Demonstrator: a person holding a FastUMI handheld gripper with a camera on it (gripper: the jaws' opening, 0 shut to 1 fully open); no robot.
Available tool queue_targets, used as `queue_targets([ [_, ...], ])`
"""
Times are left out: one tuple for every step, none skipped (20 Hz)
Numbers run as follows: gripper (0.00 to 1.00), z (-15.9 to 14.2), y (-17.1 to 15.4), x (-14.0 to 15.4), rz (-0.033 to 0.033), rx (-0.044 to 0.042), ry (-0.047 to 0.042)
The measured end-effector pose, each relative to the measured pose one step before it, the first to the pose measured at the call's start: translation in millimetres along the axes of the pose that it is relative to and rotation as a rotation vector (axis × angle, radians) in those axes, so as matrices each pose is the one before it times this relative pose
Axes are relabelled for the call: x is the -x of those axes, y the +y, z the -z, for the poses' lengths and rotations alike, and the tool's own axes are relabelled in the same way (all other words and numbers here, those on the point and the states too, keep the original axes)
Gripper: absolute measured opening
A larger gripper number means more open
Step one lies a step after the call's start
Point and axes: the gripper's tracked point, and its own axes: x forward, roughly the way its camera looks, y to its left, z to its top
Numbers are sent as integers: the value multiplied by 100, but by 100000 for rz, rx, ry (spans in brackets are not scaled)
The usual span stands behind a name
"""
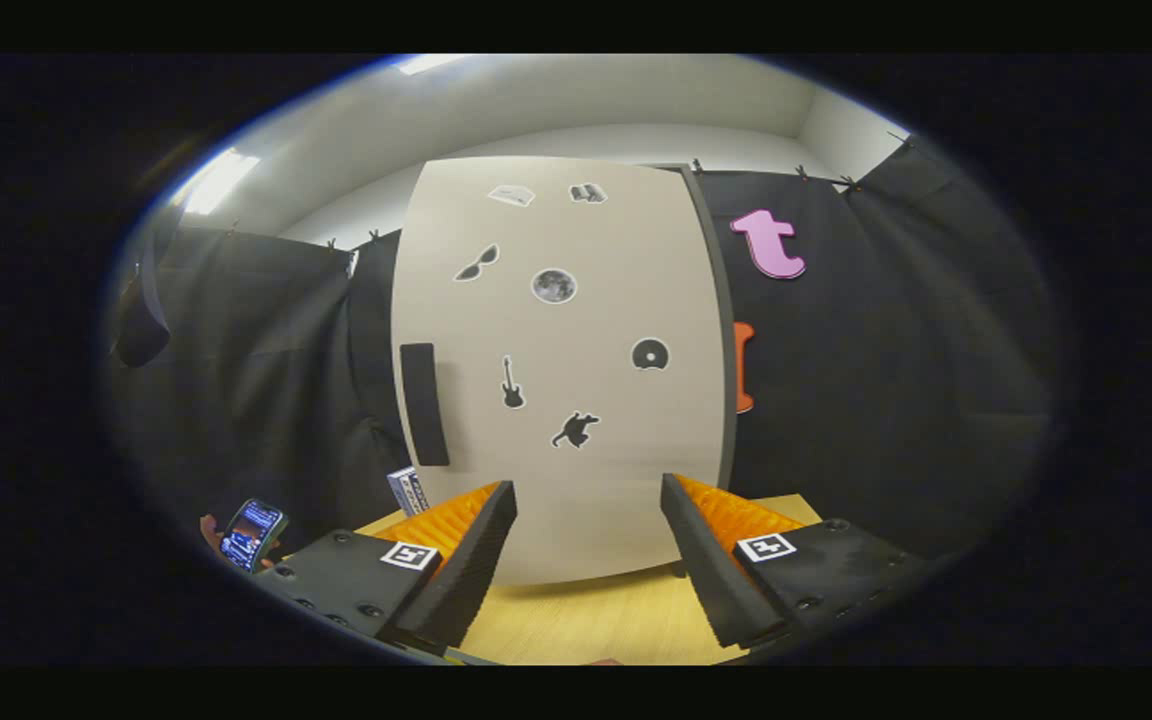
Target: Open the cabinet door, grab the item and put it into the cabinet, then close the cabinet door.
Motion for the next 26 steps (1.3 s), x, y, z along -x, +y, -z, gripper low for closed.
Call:
queue_targets([
  [93, 5, -850, 1038, 1272, -47, -22],
  [93, 32, -906, 952, 1473, 101, 81],
  [93, 38, -943, 966, 1388, 212, 53],
  [93, -41, -907, 865, 1366, 195, 1],
  [93, -1, -952, 876, 1251, 147, -138],
  [93, -109, -948, 842, 1235, 72, -198],
  [93, -1, -948, 797, 994, 110, -149],
  [93, -84, -899, 777, 946, 117, -272],
  [93, -83, -903, 767, 712, 106, -276],
  [93, -127, -837, 829, 679, 69, -415],
  [93, -87, -817, 712, 520, -1, -291],
  [93, -79, -818, 765, 401, 61, -242],
  [93, -9, -701, 691, 271, 269, -21],
  [93, 34, -644, 612, 388, 485, 109],
  [93, 38, -589, 562, 195, 670, 144],
  [93, -41, -404, 444, 159, 671, 127],
  [93, 39, -456, 484, -13, 542, 94],
  [93, -24, -305, 217, 24, 535, 24],
  [93, 0, -405, 386, 83, 451, -132],
  [93, -4, -363, 373, 186, 248, -302],
  [93, -51, -328, 267, 52, 22, -232],
  [93, 32, -260, 206, 121, -228, -214],
  [93, 58, -191, 270, -18, -325, -214],
  [93, -21, -201, 229, 162, -375, -286],
  [93, 78, -163, 233, 143, -440, -250],
  [93, 77, -71, 189, 149, -466, -169],
])
